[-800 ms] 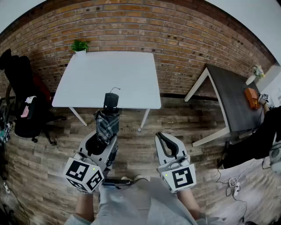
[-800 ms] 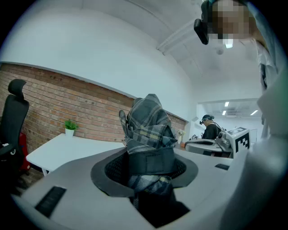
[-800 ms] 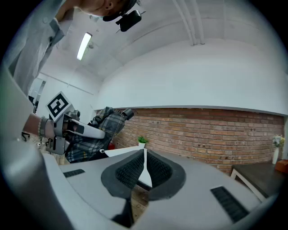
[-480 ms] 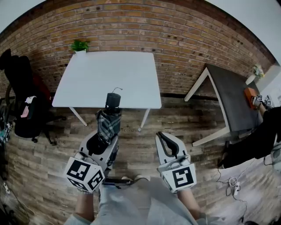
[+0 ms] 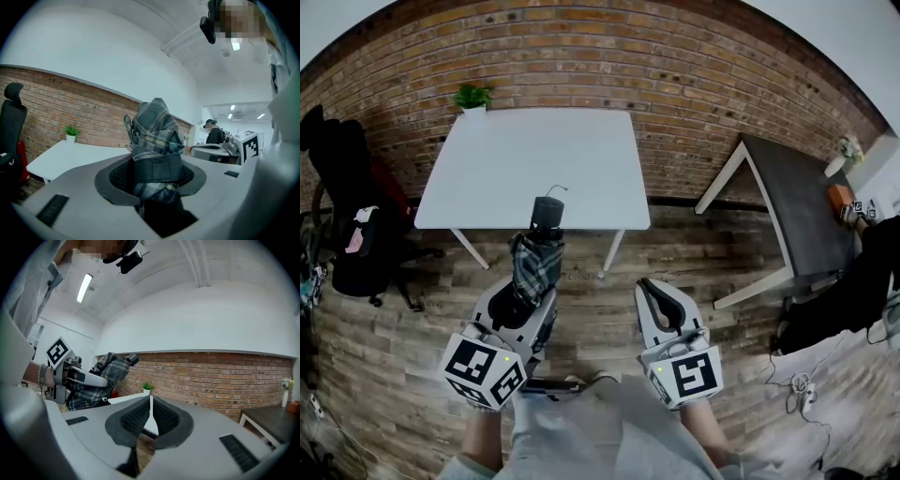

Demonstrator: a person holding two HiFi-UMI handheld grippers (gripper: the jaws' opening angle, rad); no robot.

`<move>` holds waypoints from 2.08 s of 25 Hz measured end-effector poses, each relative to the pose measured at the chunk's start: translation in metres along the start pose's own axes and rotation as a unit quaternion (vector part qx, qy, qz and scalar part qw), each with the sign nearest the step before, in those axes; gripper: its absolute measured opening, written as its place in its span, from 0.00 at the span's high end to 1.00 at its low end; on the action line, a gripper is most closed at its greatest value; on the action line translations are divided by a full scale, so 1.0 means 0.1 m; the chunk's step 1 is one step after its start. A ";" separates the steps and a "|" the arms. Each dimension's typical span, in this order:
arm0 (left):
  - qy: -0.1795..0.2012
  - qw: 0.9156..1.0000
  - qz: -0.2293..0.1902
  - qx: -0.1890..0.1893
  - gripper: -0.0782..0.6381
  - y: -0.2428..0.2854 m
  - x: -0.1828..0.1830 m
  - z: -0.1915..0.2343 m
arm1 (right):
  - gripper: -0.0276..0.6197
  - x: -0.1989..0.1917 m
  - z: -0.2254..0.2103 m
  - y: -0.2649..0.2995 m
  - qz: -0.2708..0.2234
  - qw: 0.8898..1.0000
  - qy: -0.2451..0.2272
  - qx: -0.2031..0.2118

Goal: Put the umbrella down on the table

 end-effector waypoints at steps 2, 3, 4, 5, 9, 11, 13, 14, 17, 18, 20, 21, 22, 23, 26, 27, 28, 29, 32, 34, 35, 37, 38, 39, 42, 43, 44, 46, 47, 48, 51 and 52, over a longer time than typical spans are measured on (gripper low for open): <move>0.001 1.000 -0.001 -0.004 0.60 -0.03 -0.01 0.04 | 0.88 0.00 0.07 0.01 -0.002 1.000 0.000 -0.005; 0.001 1.000 -0.001 -0.005 0.60 -0.04 -0.02 0.06 | 0.88 -0.01 0.09 0.00 -0.003 1.000 0.000 -0.007; 0.000 1.000 -0.002 -0.007 0.60 -0.05 -0.04 0.07 | 0.88 -0.03 0.11 0.00 -0.003 1.000 0.000 -0.009; -0.001 1.000 -0.003 -0.009 0.60 -0.06 -0.05 0.08 | 0.88 -0.05 0.13 -0.01 -0.003 1.000 0.000 -0.012; -0.003 1.000 -0.004 -0.017 0.60 -0.07 -0.10 0.13 | 0.88 -0.10 0.21 -0.02 -0.001 1.000 0.001 -0.022; -0.004 1.000 -0.003 -0.019 0.60 -0.06 -0.13 0.15 | 0.88 -0.12 0.22 -0.01 0.001 1.000 0.002 -0.025; -0.004 1.000 -0.003 -0.021 0.60 -0.02 -0.13 0.16 | 0.88 -0.13 0.19 0.02 0.004 1.000 0.003 -0.026; -0.003 1.000 -0.003 -0.021 0.60 0.01 -0.12 0.17 | 0.88 -0.12 0.17 0.04 0.004 1.000 0.003 -0.025; -0.001 1.000 -0.002 -0.018 0.60 0.13 -0.11 0.21 | 0.88 -0.11 0.07 0.14 0.007 1.000 0.002 -0.022; -0.002 1.000 -0.002 -0.016 0.60 0.17 -0.11 0.24 | 0.88 -0.11 0.03 0.19 0.008 1.000 0.002 -0.021; -0.002 1.000 -0.003 -0.011 0.60 0.27 -0.11 0.29 | 0.88 -0.11 -0.06 0.31 0.008 1.000 0.002 -0.016; -0.001 1.000 -0.004 -0.008 0.60 0.33 -0.11 0.33 | 0.88 -0.11 -0.11 0.38 0.006 1.000 0.003 -0.013; 0.000 1.000 -0.004 -0.005 0.60 0.40 -0.10 0.37 | 0.88 -0.09 -0.18 0.47 0.004 1.000 0.003 -0.009; 0.001 1.000 -0.005 -0.003 0.60 0.50 -0.08 0.43 | 0.88 -0.06 -0.25 0.57 0.003 1.000 0.004 -0.004; 0.002 1.000 0.001 0.008 0.60 0.82 0.03 0.60 | 0.88 0.04 -0.52 0.91 0.006 1.000 0.004 0.008; 0.001 1.000 0.002 0.014 0.60 0.90 0.06 0.64 | 0.88 0.06 -0.59 1.00 0.005 1.000 0.005 0.012; 0.001 1.000 0.002 0.018 0.60 0.97 0.07 0.68 | 0.88 0.06 -0.65 1.07 0.004 1.000 0.005 0.015; 0.002 1.000 0.001 0.021 0.60 1.03 0.07 0.70 | 0.88 0.05 -0.70 1.14 0.002 1.000 0.005 0.019; 0.006 1.000 -0.004 0.030 0.60 1.23 0.06 0.79 | 0.88 0.02 -0.87 1.36 0.000 1.000 0.004 0.031; 0.007 0.999 -0.002 0.038 0.60 1.47 0.10 0.90 | 0.88 0.04 -1.06 1.58 0.004 0.999 0.006 0.039; 0.006 0.999 0.000 0.043 0.60 1.61 0.12 0.96 | 0.88 0.06 -1.18 1.71 0.007 0.999 0.007 0.043; 0.001 0.999 0.003 0.049 0.60 1.90 0.17 1.09 | 0.88 0.12 -1.41 1.96 0.014 0.999 0.009 0.050; -0.002 0.999 0.004 0.052 0.60 2.02 0.19 1.15 | 0.88 0.14 -1.51 2.08 0.018 0.998 0.009 0.054; -0.004 0.998 0.005 0.055 0.60 2.14 0.20 1.20 | 0.88 0.16 -1.61 2.20 0.020 0.998 0.008 0.058; -0.009 0.998 0.001 0.059 0.60 2.48 0.23 1.35 | 0.88 0.23 -1.90 2.53 0.003 0.998 0.001 0.069; -0.012 0.998 -0.002 0.059 0.60 2.59 0.24 1.40 | 0.88 0.25 -1.99 2.63 0.000 0.997 0.000 0.071; -0.015 0.998 -0.004 0.060 0.60 2.69 0.26 1.44 | 0.88 0.26 -2.08 2.72 0.002 0.997 -0.002 0.074; -0.020 0.998 -0.005 0.065 0.60 2.88 0.29 1.52 | 0.88 0.26 -2.25 2.88 0.023 0.997 -0.005 0.078; -0.021 0.997 -0.005 0.068 0.60 2.96 0.30 1.56 | 0.88 0.26 -2.31 2.95 0.031 0.996 -0.005 0.080; -0.021 0.997 -0.004 0.070 0.60 3.04 0.32 1.59 | 0.88 0.28 -2.37 3.01 0.035 0.996 -0.004 0.081; -0.022 0.997 -0.001 0.075 0.60 3.22 0.37 1.66 | 0.88 0.33 -2.50 3.16 0.029 0.996 0.001 0.087; -0.021 0.997 0.000 0.077 0.60 3.27 0.38 1.68 | 0.88 0.35 -2.53 3.21 0.024 0.996 0.002 0.089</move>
Point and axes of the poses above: the fingertips, and each gripper's own axes: y forward along the fingers, z to its left, x out of its top, the point moved 8 cm from there along -y, backward along the fingers, and after that the axes turned 13 degrees about y, right-handed, at the moved point
